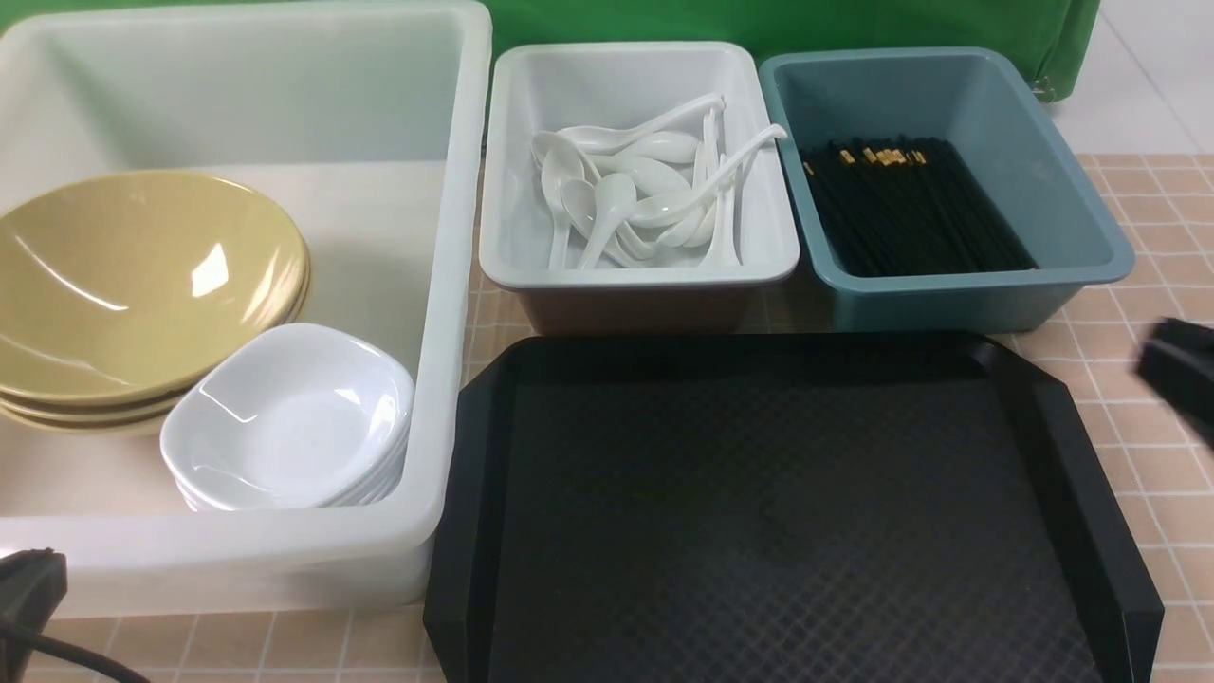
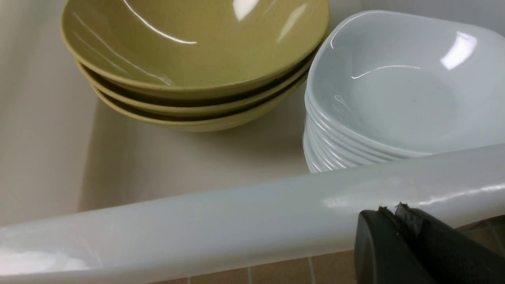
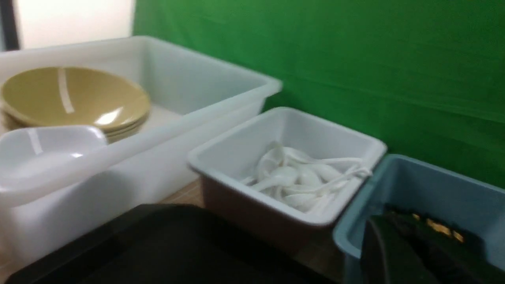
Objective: On brown table put chopsticks spoon bowls plates into blue grey white boxes.
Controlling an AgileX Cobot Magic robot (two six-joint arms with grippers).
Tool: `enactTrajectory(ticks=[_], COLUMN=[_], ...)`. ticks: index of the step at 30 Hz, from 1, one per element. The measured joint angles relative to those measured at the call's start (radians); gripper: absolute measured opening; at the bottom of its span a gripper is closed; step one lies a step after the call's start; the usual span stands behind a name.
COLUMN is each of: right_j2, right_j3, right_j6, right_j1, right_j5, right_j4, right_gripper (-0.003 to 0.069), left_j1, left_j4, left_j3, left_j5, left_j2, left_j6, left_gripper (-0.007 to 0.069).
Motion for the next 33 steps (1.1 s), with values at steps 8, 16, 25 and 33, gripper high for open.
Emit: enactTrajectory(ticks=[8, 16, 25, 33], right_j2=[-0.322, -0.473, -0.477, -0.477], right_j3=[0.323, 0.369, 0.369, 0.369], right_j6=[0.121, 0.166, 0.148, 0.146], right_j1=[-0.433, -0.546, -0.547, -0.547], right_j5=[0.063, 0.287, 0.305, 0.305], right_j4=[-0.008, -0.025, -0.027, -0.027], right_gripper=[0.0036, 0.0036, 0.0036, 0.0038], left_j1=[0.000, 0.000, 0.000, 0.000], left_j4=[0.000, 0.000, 0.000, 0.000], left_j3=[0.000, 0.000, 0.000, 0.000], left_j5=[0.000, 0.000, 0.000, 0.000], left_j2=[0.000, 0.000, 0.000, 0.000], left_j6=[0.000, 0.000, 0.002, 0.001], left_gripper=[0.0001, 0.0001, 0.0001, 0.0001])
